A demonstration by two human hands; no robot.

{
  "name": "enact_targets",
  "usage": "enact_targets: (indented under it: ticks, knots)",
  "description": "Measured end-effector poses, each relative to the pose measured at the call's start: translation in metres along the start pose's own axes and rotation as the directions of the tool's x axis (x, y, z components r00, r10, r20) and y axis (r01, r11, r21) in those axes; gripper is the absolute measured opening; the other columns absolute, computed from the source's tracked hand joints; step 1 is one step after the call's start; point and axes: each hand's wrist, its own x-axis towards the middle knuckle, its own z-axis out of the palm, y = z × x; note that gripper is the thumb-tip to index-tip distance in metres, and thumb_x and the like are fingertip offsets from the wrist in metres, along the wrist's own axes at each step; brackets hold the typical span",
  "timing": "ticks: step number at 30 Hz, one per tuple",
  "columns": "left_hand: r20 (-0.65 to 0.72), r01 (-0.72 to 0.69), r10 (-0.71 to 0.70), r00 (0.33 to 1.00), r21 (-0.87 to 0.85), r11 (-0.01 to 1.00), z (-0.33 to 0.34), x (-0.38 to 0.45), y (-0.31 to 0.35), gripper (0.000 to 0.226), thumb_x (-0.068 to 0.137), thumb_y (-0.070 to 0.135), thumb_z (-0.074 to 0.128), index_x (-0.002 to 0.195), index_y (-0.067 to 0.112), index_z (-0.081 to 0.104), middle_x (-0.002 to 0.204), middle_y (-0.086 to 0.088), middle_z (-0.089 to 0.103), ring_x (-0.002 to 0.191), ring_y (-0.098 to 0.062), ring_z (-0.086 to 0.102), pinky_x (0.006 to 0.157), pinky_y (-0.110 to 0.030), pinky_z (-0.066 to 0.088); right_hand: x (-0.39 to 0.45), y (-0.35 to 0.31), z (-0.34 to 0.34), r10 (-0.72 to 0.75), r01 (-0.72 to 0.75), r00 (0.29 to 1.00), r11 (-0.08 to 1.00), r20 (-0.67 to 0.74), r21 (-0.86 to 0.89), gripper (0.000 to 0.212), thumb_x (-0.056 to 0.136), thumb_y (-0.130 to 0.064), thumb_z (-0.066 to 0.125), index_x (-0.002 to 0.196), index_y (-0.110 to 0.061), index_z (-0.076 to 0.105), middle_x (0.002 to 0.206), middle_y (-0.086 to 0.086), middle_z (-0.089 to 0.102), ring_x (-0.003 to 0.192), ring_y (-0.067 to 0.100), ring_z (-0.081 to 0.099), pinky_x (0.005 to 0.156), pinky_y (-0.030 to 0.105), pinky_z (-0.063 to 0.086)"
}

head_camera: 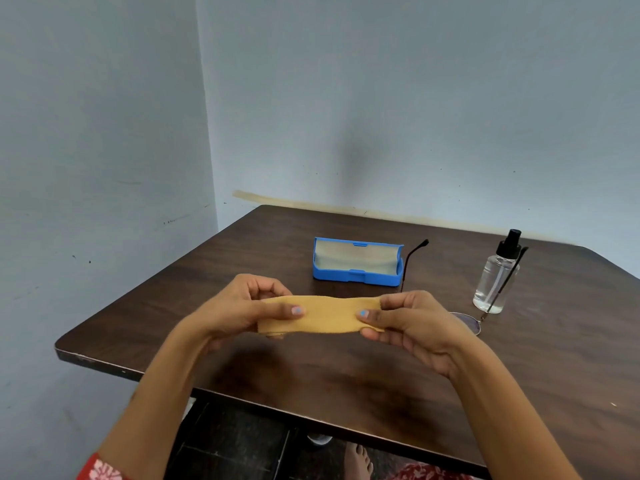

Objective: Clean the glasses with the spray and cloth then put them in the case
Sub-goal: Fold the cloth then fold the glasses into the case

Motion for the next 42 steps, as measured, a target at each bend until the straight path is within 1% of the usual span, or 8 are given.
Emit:
enact_targets:
  ticks: [4,6,10,14,18,23,33,42]
  knots:
    - [-0.014,0.096,-0.096,0.995,-0.007,0.995,-0.025,0.007,-0.004,0.061,0.025,0.038,0.094,0.077,0.010,0.075,0.079,-0.008,0.072,0.067,-0.011,0.066,0.055,-0.021,0.054,0.020,0.005,0.009,0.003,-0.006,0.991,1.000,-0.134,-0.023,0.023,0.079,0.000,0.069,0.101,0.003,0.064,0.099,0.014,0.062,0.076,0.016,0.063,0.055,0.021,0.055]
    - [-0.089,0.125,-0.134,0.987,-0.101,0.987,-0.032,0.016,-0.004,0.050,0.037,0.021,0.094,0.080,0.005,0.072,0.081,-0.012,0.071,0.068,-0.013,0.068,0.059,-0.022,0.058,0.036,0.010,0.020,-0.100,0.072,0.965,0.990,-0.244,-0.119,0.007,0.081,-0.008,0.071,0.086,-0.004,0.067,0.088,0.008,0.062,0.078,0.017,0.059,0.063,0.026,0.054]
    - [-0.273,0.137,-0.203,0.940,-0.243,0.960,-0.022,0.046,0.005,0.016,0.075,-0.005,0.070,0.086,0.005,0.066,0.080,-0.008,0.065,0.067,-0.012,0.062,0.056,-0.017,0.055,0.070,0.015,0.047,-0.362,0.192,0.769,0.917,-0.527,-0.350,0.018,0.085,-0.025,0.064,0.080,-0.007,0.064,0.087,0.005,0.063,0.081,0.021,0.054,0.068,0.026,0.037]
    - [-0.445,0.132,-0.274,0.853,-0.324,0.937,-0.009,0.083,0.007,0.018,0.075,0.005,0.075,0.083,0.012,0.060,0.074,-0.006,0.059,0.065,-0.013,0.055,0.061,-0.024,0.051,0.093,0.011,0.055,-0.449,0.247,0.601,0.891,-0.661,-0.382,0.021,0.090,-0.025,0.059,0.099,-0.007,0.063,0.117,0.006,0.050,0.106,0.023,0.050,0.080,0.022,0.032]
    - [-0.517,0.105,-0.272,0.812,-0.329,0.939,0.012,0.110,0.005,0.020,0.075,0.010,0.076,0.085,0.013,0.059,0.078,-0.005,0.060,0.065,-0.013,0.055,0.056,-0.023,0.050,0.116,0.014,0.048,-0.467,0.186,0.481,0.882,-0.742,-0.434,0.025,0.091,-0.028,0.056,0.103,-0.007,0.062,0.128,0.006,0.044,0.121,0.024,0.043,0.102,0.034,0.033]
    - [-0.596,0.110,-0.235,0.768,-0.238,0.965,0.040,0.132,0.003,0.016,0.076,0.015,0.075,0.080,0.014,0.059,0.080,-0.004,0.059,0.069,-0.015,0.053,0.065,-0.030,0.050,0.131,0.014,0.035,-0.454,0.136,0.377,0.889,-0.807,-0.437,0.022,0.092,-0.030,0.055,0.098,-0.010,0.061,0.132,0.003,0.039,0.126,0.019,0.037,0.108,0.036,0.024]
    - [-0.708,0.115,-0.017,0.706,0.091,0.989,0.055,0.146,-0.006,0.029,0.075,0.027,0.076,0.054,0.018,0.057,0.070,-0.003,0.062,0.079,-0.019,0.059,0.067,-0.029,0.043,0.143,0.012,0.012,-0.446,0.113,0.364,0.893,-0.818,-0.436,0.020,0.091,-0.024,0.057,0.097,-0.007,0.064,0.135,0.007,0.039,0.122,0.022,0.041,0.103,0.039,0.035]
    - [-0.730,0.106,0.095,0.677,0.224,0.969,0.057,0.149,-0.015,0.014,0.073,0.019,0.078,0.081,0.009,0.071,0.085,-0.004,0.068,0.079,-0.013,0.056,0.066,-0.024,0.039,0.140,0.008,0.007,-0.438,0.075,0.397,0.892,-0.807,-0.447,0.018,0.089,-0.016,0.062,0.103,-0.006,0.065,0.131,0.007,0.044,0.115,0.021,0.049,0.096,0.038,0.044]
